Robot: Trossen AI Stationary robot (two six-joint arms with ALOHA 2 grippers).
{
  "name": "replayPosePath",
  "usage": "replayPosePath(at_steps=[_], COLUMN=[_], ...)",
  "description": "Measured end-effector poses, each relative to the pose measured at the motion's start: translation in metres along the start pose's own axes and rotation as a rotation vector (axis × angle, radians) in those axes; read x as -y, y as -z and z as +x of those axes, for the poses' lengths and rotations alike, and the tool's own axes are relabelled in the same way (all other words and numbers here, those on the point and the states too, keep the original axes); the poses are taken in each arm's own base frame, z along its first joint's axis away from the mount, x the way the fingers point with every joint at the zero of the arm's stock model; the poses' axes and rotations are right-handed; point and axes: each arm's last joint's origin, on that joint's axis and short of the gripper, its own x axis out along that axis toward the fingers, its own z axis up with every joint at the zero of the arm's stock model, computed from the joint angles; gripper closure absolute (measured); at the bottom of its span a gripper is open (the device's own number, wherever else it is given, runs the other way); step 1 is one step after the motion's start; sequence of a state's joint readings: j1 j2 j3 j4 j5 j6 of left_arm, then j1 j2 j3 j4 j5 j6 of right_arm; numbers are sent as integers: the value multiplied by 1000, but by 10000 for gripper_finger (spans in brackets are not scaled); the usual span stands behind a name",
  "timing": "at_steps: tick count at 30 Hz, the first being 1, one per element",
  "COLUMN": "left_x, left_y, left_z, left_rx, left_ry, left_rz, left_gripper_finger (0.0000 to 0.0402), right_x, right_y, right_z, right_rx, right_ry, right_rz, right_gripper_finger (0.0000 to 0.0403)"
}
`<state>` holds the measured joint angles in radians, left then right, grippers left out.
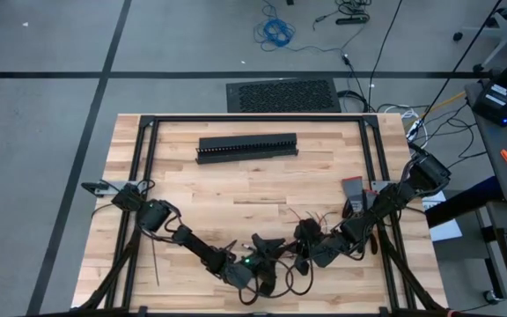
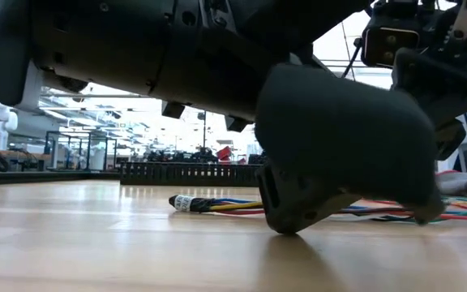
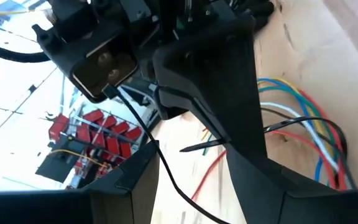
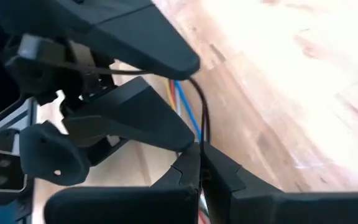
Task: Ziptie cables
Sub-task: Wrap the cable wires with the black zip tie
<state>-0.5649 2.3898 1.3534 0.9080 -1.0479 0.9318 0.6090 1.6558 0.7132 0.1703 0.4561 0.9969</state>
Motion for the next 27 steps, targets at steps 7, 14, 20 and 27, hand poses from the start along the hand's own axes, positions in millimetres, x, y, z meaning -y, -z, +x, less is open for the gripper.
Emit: replayPosePath(at_steps=[7,14,20,27], left_x=[-3,-8,-16,-21], left_y=[2,2,-2,-5], left_z=[5,7,6,5], left_rx=[-16,-49,-23,-5], left_ry=[-21,-70,-117,-146], left_rz=[25,96,14,-56], left_gripper_finger=[214,214,214,214], right_x=[2,2,2,2], right_y=[1,1,1,1], right_z=[0,0,0,0], right_rx=[10,5,1,0], right_ry=[33,31,28,26], right_rz=[1,1,1,1], right_gripper_finger=[403,403,403,403])
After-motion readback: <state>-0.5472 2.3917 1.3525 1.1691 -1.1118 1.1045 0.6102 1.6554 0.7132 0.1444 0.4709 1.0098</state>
